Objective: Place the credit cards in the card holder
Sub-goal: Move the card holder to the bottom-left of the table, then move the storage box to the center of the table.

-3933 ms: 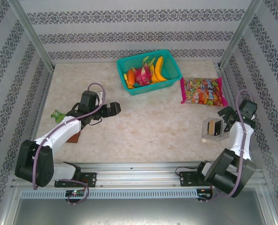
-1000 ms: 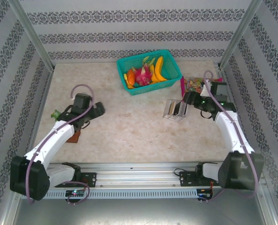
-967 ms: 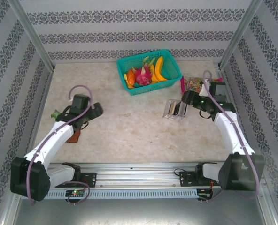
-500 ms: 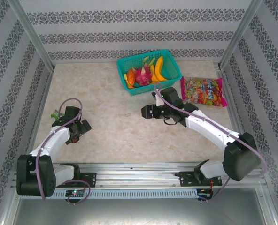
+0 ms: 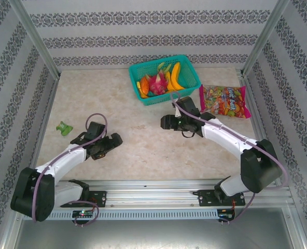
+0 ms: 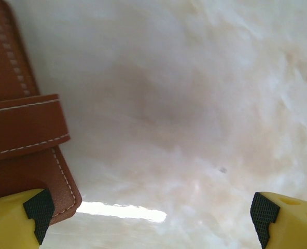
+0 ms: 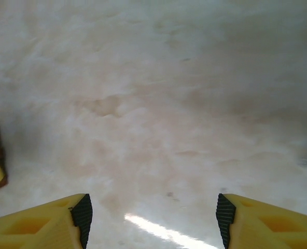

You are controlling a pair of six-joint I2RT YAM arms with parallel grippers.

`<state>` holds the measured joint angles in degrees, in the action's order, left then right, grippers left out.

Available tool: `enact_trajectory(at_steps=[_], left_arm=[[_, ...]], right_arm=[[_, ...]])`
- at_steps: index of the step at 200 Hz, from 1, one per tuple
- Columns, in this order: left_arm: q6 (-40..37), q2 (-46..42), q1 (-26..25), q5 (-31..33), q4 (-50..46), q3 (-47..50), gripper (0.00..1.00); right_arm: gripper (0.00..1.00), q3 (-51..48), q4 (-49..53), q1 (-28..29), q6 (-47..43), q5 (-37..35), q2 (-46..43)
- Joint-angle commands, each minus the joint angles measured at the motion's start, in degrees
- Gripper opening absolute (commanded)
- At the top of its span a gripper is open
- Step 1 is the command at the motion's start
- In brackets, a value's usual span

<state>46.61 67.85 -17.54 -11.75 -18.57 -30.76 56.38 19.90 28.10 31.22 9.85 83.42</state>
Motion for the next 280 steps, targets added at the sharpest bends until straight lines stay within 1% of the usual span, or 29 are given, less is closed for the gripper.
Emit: enact_trajectory(at_steps=[1, 16, 26, 38, 47, 55, 64, 84, 103, 115, 141, 157, 171, 208, 255, 280], left_arm=[[2.4, 2.8, -4.8, -3.0, 1.9, -3.7, 1.0], [1.0, 2.4, -7.1, -0.2, 0.2, -7.0, 1.0], [0.1, 1.3, -7.3, 1.7, -1.3, -8.7, 1.0], [-0.7, -0.3, -7.4, 6.2, -4.5, -10.5, 1.0], [-1.2, -1.4, -7.2, 9.8, -6.9, -11.4, 1.0], [-1.5, -2.4, -6.9, 12.3, -8.9, -12.2, 1.0], [-1.8, -3.3, -6.3, 14.0, -10.6, -12.8, 1.0], [-1.0, -4.9, -3.9, 15.3, -12.6, -11.7, 1.0], [-0.2, -6.3, -0.8, 13.6, -12.6, -9.2, 1.0], [0.2, -7.5, 1.1, 12.4, -12.2, -7.6, 1.0], [0.4, -8.9, 5.4, 9.4, -10.8, -4.6, 1.0], [-0.2, -8.4, 7.0, 7.6, -9.9, -3.6, 1.0], [-0.7, -7.4, 7.6, 6.4, -9.6, -3.2, 1.0], [-2.7, -4.7, 8.0, 6.5, -9.2, -2.9, 1.0], [-3.2, 0.4, 8.6, 4.9, -6.9, -2.8, 1.0], [-3.9, 3.0, 8.5, 3.6, -5.4, -3.1, 1.0]], right_arm=[[0.68, -0.6, 3.4, -7.9, 1.5, -5.7, -4.4], [0.72, -0.9, 5.0, -14.7, 0.7, -5.1, -6.2], [0.75, -0.6, 6.2, -18.9, -0.4, -5.0, -6.3], [0.77, -1.4, 5.7, -23.6, -0.9, -4.3, -5.6], [0.78, -1.4, 4.7, -26.7, -1.6, -1.4, -4.5], [0.79, -1.4, 4.3, -28.4, -1.6, -0.4, -3.7], [0.82, -2.0, 2.8, -30.0, -1.3, 0.0, -2.8], [0.84, -1.5, 0.3, -32.1, -2.3, 4.3, 0.8], [0.84, 1.4, 0.1, -32.2, -3.7, 9.8, 6.0], [0.82, 2.3, -1.9, -32.2, -4.4, 13.7, 8.3], [0.79, 4.7, -3.3, -31.3, -6.4, 18.2, 12.3], [0.78, 6.0, -3.2, -29.8, -9.6, 20.5, 13.5], [0.77, 7.0, -2.5, -28.5, -12.2, 21.5, 14.4], [0.76, 7.7, -2.7, -26.1, -16.0, 25.5, 15.5], [0.74, 11.3, -2.7, -23.4, -17.3, 34.3, 19.1], [0.74, 13.2, -1.8, -22.4, -17.7, 37.3, 20.5]])
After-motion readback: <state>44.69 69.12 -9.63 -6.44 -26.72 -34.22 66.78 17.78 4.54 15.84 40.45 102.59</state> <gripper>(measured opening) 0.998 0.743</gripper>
